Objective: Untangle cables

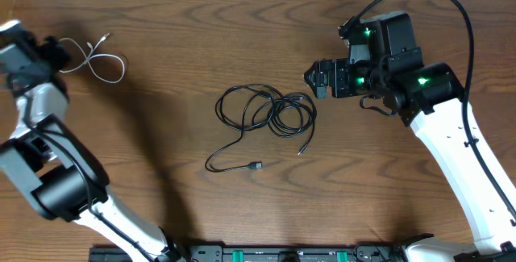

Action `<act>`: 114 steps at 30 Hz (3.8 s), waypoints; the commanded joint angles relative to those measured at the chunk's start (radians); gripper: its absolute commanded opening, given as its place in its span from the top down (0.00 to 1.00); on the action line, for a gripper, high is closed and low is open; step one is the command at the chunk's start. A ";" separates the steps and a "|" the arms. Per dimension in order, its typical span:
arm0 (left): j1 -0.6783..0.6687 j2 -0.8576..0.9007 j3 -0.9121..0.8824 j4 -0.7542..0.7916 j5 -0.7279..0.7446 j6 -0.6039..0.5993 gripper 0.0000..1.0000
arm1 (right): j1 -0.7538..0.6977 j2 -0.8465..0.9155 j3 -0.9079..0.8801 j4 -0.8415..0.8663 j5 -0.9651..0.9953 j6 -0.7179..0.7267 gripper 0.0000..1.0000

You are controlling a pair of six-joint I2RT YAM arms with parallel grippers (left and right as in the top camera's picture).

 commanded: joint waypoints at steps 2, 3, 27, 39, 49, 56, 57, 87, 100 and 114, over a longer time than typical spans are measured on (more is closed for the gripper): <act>-0.133 -0.014 0.008 -0.054 0.095 -0.012 0.08 | 0.003 0.003 0.002 -0.002 0.008 -0.009 0.01; -0.156 -0.014 0.008 -0.058 0.089 -0.012 0.09 | 0.003 0.003 0.002 -0.002 0.008 -0.009 0.01; -0.143 0.175 0.008 -0.016 -0.154 0.059 0.51 | 0.003 0.033 0.002 -0.061 0.008 -0.023 0.01; -0.014 0.065 0.008 0.032 -0.224 -0.022 0.87 | 0.003 0.033 0.002 -0.061 0.008 -0.011 0.01; 0.036 -0.070 0.008 0.126 -0.224 -0.021 0.92 | 0.003 0.033 0.002 -0.065 0.008 -0.012 0.01; 0.029 -0.072 0.008 0.117 -0.006 -0.020 0.92 | 0.003 0.033 0.002 -0.061 0.008 -0.012 0.01; 0.020 -0.072 0.008 0.121 0.086 -0.020 0.92 | 0.003 0.033 0.001 -0.060 0.008 -0.012 0.01; 0.105 0.042 0.008 0.232 0.105 0.081 0.02 | 0.003 0.033 0.001 -0.060 0.008 -0.011 0.01; 0.139 0.040 0.008 0.243 0.307 -0.334 0.02 | 0.003 0.033 0.001 -0.076 0.009 -0.006 0.01; 0.156 0.040 0.008 0.213 0.326 -0.712 0.02 | 0.003 0.034 0.001 -0.103 0.024 -0.016 0.01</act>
